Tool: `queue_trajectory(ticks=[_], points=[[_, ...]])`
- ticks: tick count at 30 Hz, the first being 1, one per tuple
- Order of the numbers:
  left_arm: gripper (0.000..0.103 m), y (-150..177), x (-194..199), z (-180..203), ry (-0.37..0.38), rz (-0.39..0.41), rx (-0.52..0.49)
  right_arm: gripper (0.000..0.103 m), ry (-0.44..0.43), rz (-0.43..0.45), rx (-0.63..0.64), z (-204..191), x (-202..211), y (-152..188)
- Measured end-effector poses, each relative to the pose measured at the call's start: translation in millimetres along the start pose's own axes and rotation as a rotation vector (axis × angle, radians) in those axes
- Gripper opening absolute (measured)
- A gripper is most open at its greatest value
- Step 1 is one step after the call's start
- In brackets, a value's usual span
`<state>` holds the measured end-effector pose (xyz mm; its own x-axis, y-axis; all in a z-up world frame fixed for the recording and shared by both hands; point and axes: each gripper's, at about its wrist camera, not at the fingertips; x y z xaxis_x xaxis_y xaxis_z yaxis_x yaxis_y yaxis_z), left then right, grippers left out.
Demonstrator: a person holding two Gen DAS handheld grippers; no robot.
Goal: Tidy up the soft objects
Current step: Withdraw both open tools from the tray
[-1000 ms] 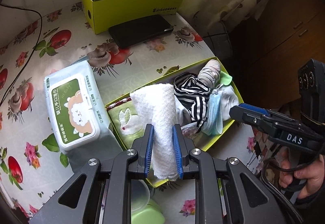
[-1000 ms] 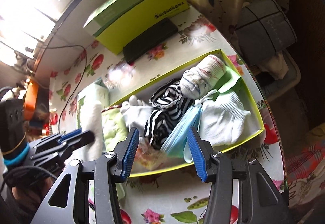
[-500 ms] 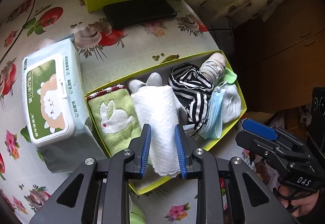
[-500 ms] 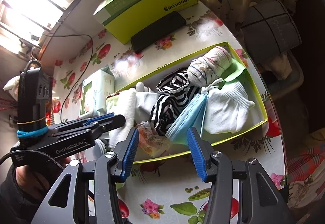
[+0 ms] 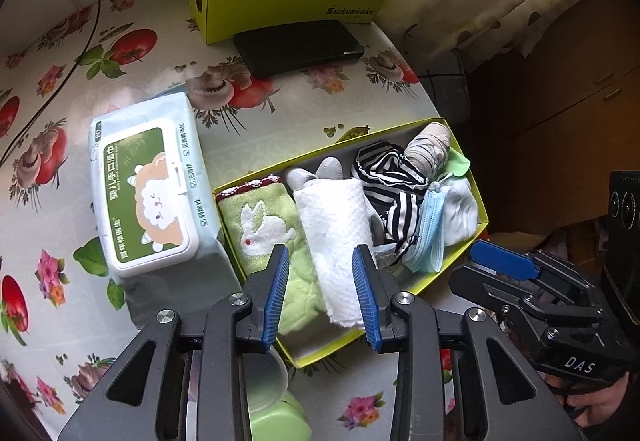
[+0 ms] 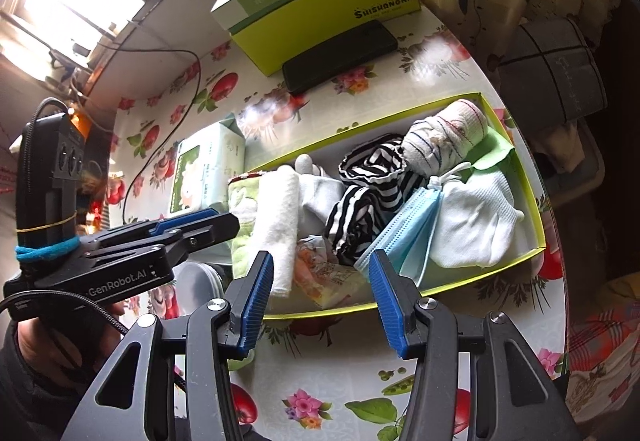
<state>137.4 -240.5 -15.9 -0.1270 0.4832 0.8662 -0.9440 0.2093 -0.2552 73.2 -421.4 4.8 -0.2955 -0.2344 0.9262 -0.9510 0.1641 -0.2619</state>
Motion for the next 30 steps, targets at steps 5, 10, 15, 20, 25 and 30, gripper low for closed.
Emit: queue_trajectory(ticks=[5,10,15,20,25,30], points=[[0.034,6.6,12.2,-1.5,-0.045,0.018,-0.028,0.050,0.039,0.006,0.040,-14.0,2.5,4.1],[0.034,15.6,26.3,-1.8,-0.087,0.046,-0.065,0.052,0.069,0.016,0.065,-25.2,7.4,10.3],[0.034,24.4,37.7,-2.7,-0.119,0.068,-0.096,0.053,0.084,0.017,0.085,-33.1,12.2,16.4],[0.034,32.8,42.5,-6.1,-0.134,0.074,-0.103,0.053,0.096,0.016,0.106,-41.9,18.0,25.1],[0.034,37.7,46.1,-8.8,-0.147,0.082,-0.108,0.053,0.104,0.009,0.127,-50.2,21.7,35.6],[0.034,43.2,49.0,-10.1,-0.139,0.086,-0.108,0.054,0.114,0.007,0.136,-58.8,22.8,45.2]])
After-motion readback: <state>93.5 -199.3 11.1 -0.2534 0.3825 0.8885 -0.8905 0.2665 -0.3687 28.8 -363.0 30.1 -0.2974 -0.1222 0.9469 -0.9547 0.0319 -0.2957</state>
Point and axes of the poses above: each gripper's, at about its wrist camera, not at the fingertips, and x roughly against the way its jaws point, z to its right, y to its underside, and after that the axes turned 7 degrees about y, right-handed
